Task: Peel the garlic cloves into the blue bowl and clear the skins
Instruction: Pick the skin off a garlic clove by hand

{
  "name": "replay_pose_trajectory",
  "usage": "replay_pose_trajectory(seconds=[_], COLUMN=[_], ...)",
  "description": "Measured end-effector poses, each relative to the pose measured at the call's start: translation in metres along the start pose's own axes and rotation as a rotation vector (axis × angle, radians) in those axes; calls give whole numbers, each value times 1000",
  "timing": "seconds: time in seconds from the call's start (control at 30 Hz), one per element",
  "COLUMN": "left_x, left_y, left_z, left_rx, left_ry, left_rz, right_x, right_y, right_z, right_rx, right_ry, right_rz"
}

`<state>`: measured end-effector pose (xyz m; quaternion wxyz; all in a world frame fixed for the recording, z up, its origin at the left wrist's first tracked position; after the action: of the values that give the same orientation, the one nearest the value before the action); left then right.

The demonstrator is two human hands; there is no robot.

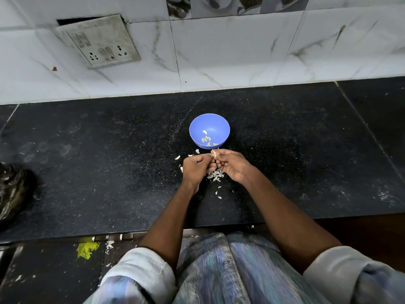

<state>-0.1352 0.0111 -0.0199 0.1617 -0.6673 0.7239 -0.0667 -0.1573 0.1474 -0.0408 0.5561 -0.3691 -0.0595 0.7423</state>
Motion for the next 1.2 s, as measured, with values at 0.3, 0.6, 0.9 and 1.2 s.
replay_pose_trajectory(seconds=[0.3,0.6,0.9,1.2], left_x=[12,8,8,8], left_y=[5,-1,-5,-9], left_z=[-12,-26,-22,-33], left_rx=[-104,-200,-178,-238], left_ry=[327,475,387,495], left_rz=[-110,-106,-124,-180], right_x=[8,9,8,6], right_y=[-1,-5,-7,-5], right_z=[5,10,8,-1], right_rx=[30,74,63,-7], right_ry=[-117,-218,-185,-1], right_rz=[-61,-73,-77,-89])
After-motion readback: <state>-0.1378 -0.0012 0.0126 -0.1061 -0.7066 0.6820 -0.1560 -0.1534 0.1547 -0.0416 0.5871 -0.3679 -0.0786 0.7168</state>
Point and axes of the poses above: each hand's wrist, its own y-axis towards the middle knuckle, its own x-axis out of the back of the hand, z = x × y, the point moved 10 cm from there along y, towards the middle knuckle, and after that the axes turned 12 degrees about z, right-handed, at the moved point
